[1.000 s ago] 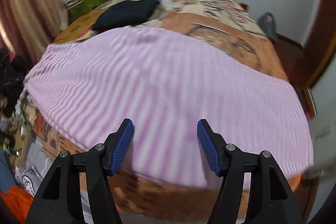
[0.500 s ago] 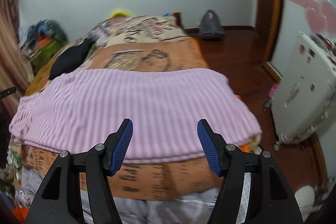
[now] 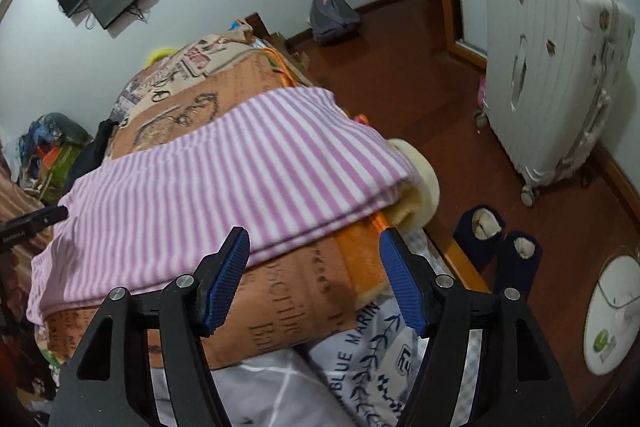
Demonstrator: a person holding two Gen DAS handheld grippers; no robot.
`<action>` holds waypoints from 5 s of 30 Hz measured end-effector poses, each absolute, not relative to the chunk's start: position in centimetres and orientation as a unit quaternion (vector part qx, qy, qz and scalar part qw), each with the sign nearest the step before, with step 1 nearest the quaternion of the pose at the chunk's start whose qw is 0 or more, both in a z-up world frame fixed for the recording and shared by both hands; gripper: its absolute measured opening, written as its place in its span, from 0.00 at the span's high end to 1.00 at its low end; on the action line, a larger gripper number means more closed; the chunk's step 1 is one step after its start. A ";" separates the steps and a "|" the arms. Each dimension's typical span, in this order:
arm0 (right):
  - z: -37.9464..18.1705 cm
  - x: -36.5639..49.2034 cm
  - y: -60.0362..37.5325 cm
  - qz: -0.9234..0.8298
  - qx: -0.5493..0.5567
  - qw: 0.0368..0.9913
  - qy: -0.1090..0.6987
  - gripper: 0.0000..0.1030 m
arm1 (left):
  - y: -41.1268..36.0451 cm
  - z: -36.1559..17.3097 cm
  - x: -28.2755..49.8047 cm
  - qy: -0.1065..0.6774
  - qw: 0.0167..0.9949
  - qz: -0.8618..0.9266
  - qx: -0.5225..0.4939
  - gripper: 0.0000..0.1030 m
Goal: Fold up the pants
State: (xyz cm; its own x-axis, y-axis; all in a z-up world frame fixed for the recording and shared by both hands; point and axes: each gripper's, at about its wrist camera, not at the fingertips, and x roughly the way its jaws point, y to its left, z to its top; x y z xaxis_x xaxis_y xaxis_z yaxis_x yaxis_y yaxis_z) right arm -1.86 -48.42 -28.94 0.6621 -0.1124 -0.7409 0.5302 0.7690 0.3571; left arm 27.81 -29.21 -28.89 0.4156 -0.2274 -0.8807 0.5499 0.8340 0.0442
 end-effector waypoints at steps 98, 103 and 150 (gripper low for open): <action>-26.5 11.0 -27.8 0.161 0.060 0.898 0.405 0.74 | -15.2 -25.4 25.3 0.448 0.875 -0.179 0.033 0.25; -25.6 9.1 -30.8 0.130 0.082 0.903 0.402 0.66 | -17.1 -26.2 25.7 0.457 0.868 -0.190 0.052 0.25; -23.2 22.7 -34.7 0.165 0.096 0.903 0.385 0.53 | -17.8 -28.2 29.1 0.482 0.855 -0.183 0.050 0.25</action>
